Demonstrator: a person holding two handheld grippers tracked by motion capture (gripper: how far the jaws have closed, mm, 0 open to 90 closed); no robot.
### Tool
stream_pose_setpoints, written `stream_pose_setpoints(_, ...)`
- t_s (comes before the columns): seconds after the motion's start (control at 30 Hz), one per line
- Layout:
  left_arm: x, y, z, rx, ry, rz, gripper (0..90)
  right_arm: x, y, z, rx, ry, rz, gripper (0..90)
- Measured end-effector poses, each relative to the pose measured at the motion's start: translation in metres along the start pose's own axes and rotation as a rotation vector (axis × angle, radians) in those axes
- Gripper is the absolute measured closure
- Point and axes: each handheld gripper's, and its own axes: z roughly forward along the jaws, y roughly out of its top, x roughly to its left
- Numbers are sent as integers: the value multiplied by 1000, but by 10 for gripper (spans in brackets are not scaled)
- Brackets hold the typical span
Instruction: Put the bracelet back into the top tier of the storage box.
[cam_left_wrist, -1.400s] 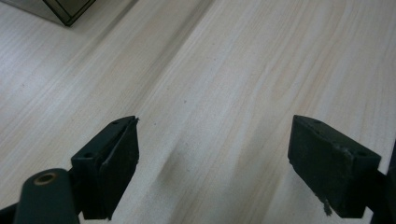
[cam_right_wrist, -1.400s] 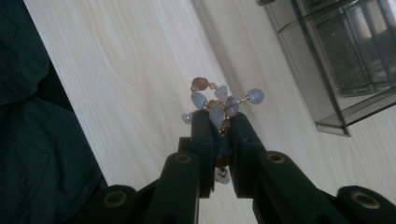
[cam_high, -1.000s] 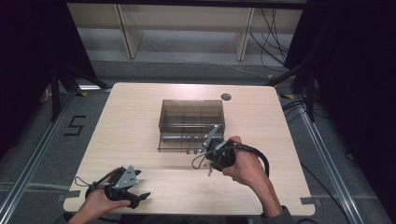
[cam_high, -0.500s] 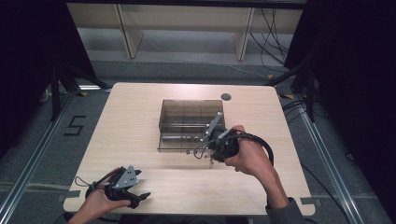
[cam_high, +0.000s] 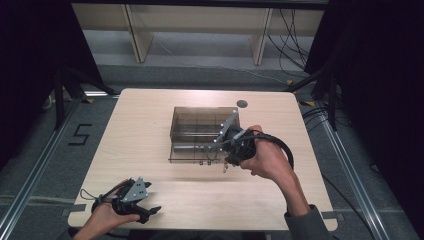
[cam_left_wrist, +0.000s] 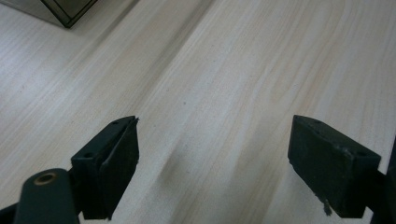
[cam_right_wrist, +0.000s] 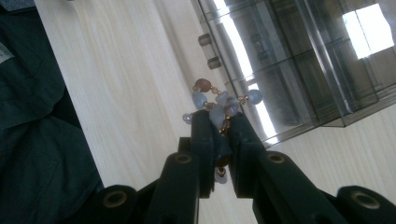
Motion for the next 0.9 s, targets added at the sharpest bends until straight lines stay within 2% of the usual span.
stream_pose_setpoints(0.03, 1, 0, 0, 11, 1, 3, 164, -1, 1, -2, -3, -5, 17, 826)
stream_pose_setpoints(0.27, 1, 0, 0, 10, -1, 2, 164, -10, 5, -8, -20, -10, 13, 826)
stream_pose_setpoints(0.3, 1, 0, 0, 7, -3, -1, 163, -10, 5, -9, -16, -12, 29, 826)
stream_pose_setpoints(0.33, 1, 1, -1, 2, -5, -5, 162, -13, 6, -9, -20, -9, 11, 826)
stream_pose_setpoints(0.37, 1, 1, -1, 1, -2, -5, 160, -13, 6, -9, -15, -14, 30, 826)
stream_pose_setpoints(0.5, 1, 0, 0, 4, -5, -5, 157, -23, 6, -11, -24, -21, 41, 826)
stream_pose_setpoints(0.67, 1, 1, 0, 6, -3, -3, 157, -29, 6, -9, -21, -21, 53, 826)
stream_pose_setpoints(0.7, 1, 1, 0, 6, -4, -3, 158, -30, 6, -9, -20, -25, 72, 826)
stream_pose_setpoints(0.83, 1, 0, 0, 5, -3, -5, 159, -36, 7, -8, -28, -24, 65, 826)
stream_pose_setpoints(0.9, 1, 1, 0, 5, -3, -2, 159, -38, 8, -8, -29, -27, 83, 826)
